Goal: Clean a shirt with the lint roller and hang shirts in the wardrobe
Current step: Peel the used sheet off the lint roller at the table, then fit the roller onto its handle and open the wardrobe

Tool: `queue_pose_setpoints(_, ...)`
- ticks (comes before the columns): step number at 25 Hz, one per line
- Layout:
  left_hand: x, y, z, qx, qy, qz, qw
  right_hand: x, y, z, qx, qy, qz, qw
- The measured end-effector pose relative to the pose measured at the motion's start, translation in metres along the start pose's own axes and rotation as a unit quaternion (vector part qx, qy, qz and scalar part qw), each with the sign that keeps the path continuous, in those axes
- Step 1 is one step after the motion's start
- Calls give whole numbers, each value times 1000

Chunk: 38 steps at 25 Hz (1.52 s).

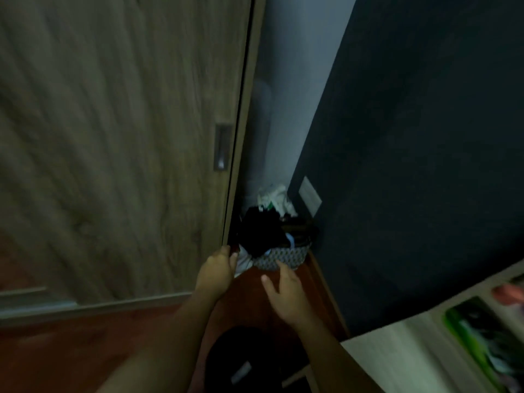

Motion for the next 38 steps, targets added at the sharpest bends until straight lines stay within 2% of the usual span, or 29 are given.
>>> queue_pose_setpoints(3,-24,85,50,13,-54,28,998,-39,55,-63,-44,32,9,998)
queue_pose_setpoints(6,-51,138,102,61,-109,38,991,-71,105,-109,-99,74,47,991)
queue_pose_setpoints(9,-94,165,161,127,-171,52,976,-112,148,-128,-154,102,78,980)
queue_pose_setpoints(12,-143,160,206,204,-204,54,956,-158,186,-116,-201,120,95,967)
queue_pose_setpoints(17,-232,101,266,221,-204,25,953,-251,239,-31,-228,105,102,963)
queue_pose_setpoints(25,-374,-32,347,201,-226,-105,947,-376,310,136,-248,48,91,963)
queue_pose_setpoints(28,-413,-63,369,186,-237,-134,944,-404,336,182,-264,30,84,960)
queue_pose_setpoints(32,-450,-110,382,177,-261,-166,934,-430,368,232,-263,2,115,958)
queue_pose_setpoints(35,-487,-146,388,177,-314,-194,913,-439,370,269,-242,-28,82,966)
queue_pose_setpoints(38,-538,-180,391,173,-432,-247,850,-441,359,294,-203,-62,25,977)
Point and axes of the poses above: each hand's wrist, its own x-axis towards the middle knuckle, its own y-axis out of the back of the hand, z = x × y, the point moved 8 cm from there along x, towards the middle knuckle, and after that the axes turned 14 degrees about x, right-handed, at the moved point
